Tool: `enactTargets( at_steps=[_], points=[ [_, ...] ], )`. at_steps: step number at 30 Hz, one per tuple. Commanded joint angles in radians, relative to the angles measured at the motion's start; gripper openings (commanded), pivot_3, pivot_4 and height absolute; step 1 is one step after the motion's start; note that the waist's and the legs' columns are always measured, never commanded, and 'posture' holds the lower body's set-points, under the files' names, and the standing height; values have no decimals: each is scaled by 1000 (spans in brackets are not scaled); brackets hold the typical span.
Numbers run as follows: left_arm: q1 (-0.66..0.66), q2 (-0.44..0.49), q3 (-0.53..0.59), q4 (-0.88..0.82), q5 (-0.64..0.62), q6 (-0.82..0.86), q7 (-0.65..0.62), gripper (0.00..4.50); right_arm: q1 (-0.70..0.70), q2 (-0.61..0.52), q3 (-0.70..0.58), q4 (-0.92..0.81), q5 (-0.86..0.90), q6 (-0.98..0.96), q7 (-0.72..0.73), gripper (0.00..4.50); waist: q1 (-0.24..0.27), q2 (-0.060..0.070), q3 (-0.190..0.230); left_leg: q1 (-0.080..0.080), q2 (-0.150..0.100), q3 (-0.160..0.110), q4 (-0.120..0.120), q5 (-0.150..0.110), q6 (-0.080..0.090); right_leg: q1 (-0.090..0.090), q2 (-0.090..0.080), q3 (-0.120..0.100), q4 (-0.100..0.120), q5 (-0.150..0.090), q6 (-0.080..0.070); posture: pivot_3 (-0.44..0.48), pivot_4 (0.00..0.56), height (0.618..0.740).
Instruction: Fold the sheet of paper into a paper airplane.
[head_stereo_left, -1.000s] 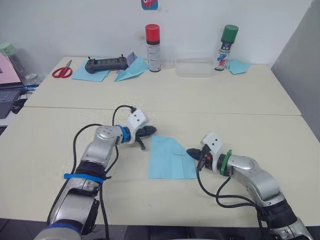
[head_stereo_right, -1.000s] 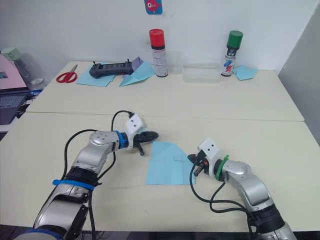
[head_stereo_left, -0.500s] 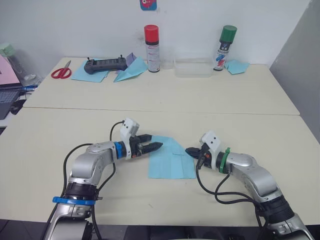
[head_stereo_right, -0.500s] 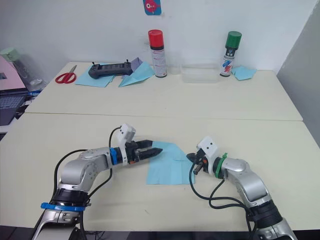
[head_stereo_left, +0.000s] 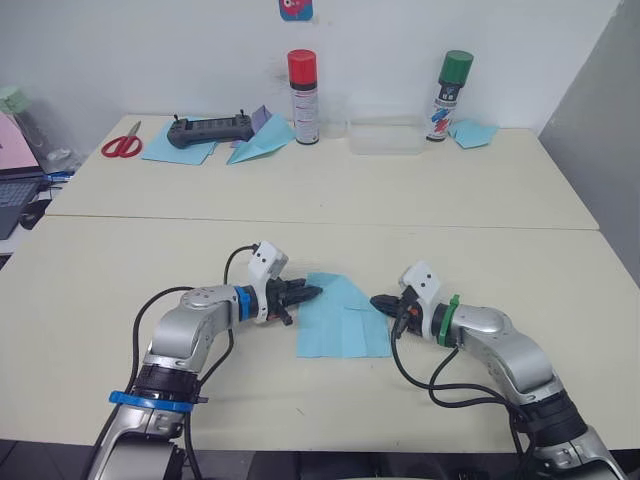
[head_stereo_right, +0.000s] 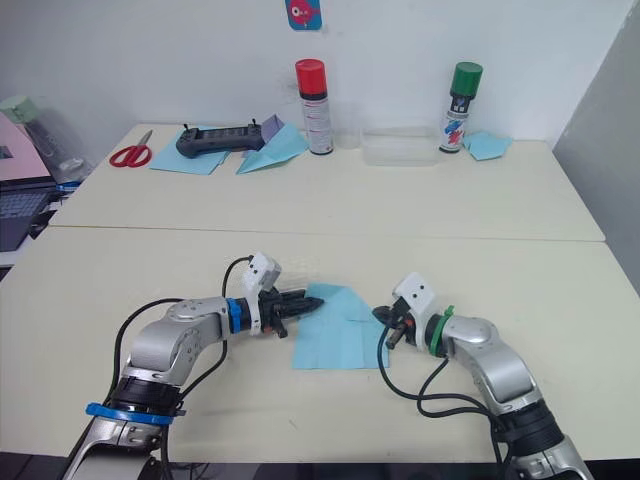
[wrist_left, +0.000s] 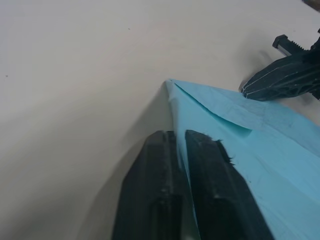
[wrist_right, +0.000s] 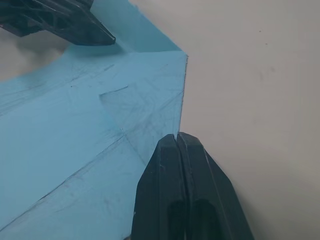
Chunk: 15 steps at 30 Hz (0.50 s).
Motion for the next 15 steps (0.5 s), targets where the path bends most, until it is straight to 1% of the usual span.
enactTargets(
  at_steps=[1, 5, 11, 15],
  points=[
    [-28, 18, -16, 7, 31, -59, -14, 19, 7, 18, 15, 2, -8, 9, -7, 0, 0, 0, 0, 0, 0, 0, 0, 0, 0, 0, 0, 0, 0, 0, 0, 0, 150, 740],
    [-61, 26, -35, 58, 78, -131, -10, 19, 0, 42, 9, -15, 15, 2, 1, 0, 0, 0, 1, 0, 0, 0, -1, 0, 0, -1, 0, 0, 0, 0, 0, 0, 150, 740],
    [-108, 52, -85, 106, 140, -288, -88, 19, -11, 72, 24, -21, 15, 14, -1, 0, 1, 0, 3, -7, 0, 0, -1, 0, 0, -7, 0, -1, 0, 0, 0, 0, 150, 740],
    [-116, 68, -149, 134, 212, -415, -140, 19, -9, 71, 39, -5, 4, 15, 2, 0, 1, 1, 3, -9, 0, 0, -1, 0, 0, -9, 0, -1, 0, 0, 0, 0, 150, 740]
  ],
)
